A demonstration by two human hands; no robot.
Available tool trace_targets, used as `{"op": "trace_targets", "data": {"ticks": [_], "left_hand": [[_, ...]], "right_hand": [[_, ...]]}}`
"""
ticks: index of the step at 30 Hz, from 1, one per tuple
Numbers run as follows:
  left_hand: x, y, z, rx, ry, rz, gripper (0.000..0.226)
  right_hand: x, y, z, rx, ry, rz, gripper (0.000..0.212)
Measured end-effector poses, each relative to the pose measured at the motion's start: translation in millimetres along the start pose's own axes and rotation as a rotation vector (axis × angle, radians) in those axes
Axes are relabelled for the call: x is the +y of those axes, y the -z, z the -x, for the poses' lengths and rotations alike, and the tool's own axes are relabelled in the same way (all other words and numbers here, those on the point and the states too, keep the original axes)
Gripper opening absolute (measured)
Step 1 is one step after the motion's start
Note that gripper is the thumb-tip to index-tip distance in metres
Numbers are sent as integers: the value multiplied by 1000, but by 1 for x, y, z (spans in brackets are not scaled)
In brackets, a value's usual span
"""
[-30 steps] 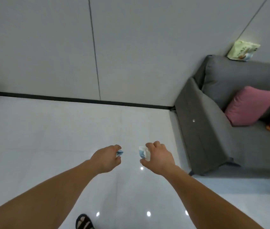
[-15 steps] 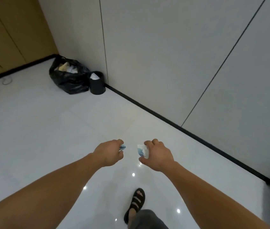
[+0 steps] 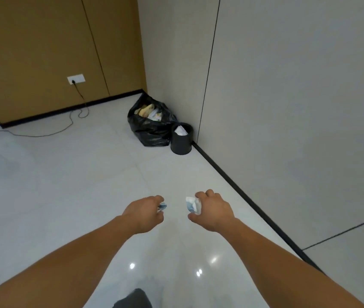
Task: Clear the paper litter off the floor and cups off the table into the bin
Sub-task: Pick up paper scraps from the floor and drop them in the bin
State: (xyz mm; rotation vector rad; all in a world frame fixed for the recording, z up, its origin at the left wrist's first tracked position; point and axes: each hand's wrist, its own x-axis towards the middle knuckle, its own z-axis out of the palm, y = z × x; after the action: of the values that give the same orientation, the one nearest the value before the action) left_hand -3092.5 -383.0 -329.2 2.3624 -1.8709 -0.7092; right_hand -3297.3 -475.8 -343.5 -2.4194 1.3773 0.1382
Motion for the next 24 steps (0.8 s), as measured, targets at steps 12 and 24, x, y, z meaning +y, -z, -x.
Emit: {"op": "trace_targets", "data": {"ticks": [12, 24], "left_hand": [[-68, 80, -238, 28, -36, 25, 42], [-105, 178, -466, -10, -130, 0, 50]], "right_hand": [[-11, 54, -237, -79, 8, 93, 67], [-16, 119, -462, -57, -93, 10, 69]]}}
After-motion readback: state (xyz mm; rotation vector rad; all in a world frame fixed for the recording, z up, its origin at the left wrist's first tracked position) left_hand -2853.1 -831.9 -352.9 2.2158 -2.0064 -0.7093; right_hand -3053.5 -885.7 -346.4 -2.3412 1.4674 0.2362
